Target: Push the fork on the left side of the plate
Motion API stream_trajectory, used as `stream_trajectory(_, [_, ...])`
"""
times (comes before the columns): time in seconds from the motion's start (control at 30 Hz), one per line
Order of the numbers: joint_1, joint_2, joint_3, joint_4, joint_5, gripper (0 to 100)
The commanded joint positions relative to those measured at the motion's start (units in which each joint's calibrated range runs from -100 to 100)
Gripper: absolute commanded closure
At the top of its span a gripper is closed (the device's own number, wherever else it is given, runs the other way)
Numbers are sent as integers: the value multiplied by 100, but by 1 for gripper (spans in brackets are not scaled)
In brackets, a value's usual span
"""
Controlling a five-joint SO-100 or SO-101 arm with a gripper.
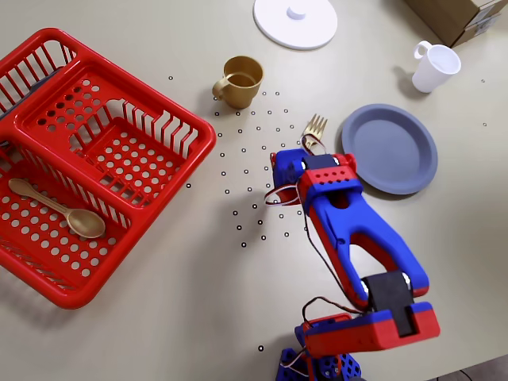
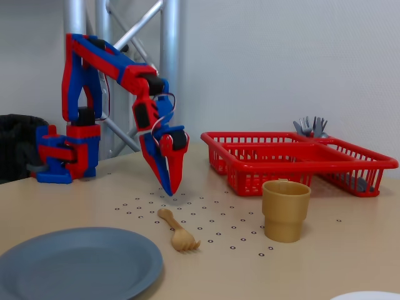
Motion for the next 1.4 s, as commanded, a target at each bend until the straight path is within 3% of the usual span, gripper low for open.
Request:
stream_trajectory(0.0, [80, -76, -508, -121, 34, 100])
stream_trajectory(1.37, [454, 905, -1016, -604, 195, 100])
